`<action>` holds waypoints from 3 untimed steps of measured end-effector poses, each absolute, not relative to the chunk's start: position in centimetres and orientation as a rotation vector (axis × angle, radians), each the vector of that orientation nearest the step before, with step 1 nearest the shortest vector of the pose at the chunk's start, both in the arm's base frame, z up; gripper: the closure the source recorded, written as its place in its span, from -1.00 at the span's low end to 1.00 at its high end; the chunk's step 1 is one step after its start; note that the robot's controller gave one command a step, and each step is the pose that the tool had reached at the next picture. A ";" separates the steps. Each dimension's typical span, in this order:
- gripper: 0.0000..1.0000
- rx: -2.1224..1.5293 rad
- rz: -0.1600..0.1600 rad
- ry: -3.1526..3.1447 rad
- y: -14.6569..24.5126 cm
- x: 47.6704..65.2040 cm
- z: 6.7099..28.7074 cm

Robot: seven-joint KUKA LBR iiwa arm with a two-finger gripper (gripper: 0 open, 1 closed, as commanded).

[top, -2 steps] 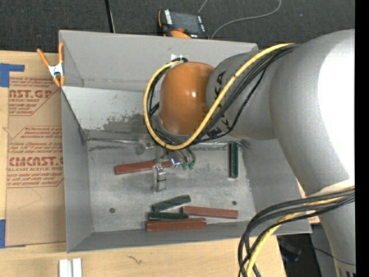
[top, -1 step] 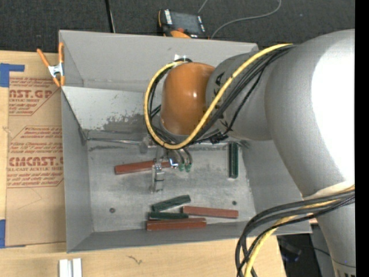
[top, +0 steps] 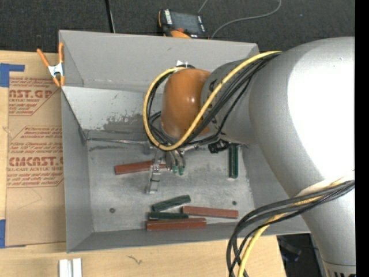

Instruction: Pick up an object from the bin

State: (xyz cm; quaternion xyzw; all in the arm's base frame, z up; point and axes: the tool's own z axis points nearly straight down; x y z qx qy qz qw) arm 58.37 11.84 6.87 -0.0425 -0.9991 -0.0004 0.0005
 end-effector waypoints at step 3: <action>1.00 -0.133 -0.005 -3.148 11.9 58.6 19.1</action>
Offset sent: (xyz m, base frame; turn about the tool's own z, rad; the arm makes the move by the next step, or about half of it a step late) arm 0.0000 0.0000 0.0000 0.0000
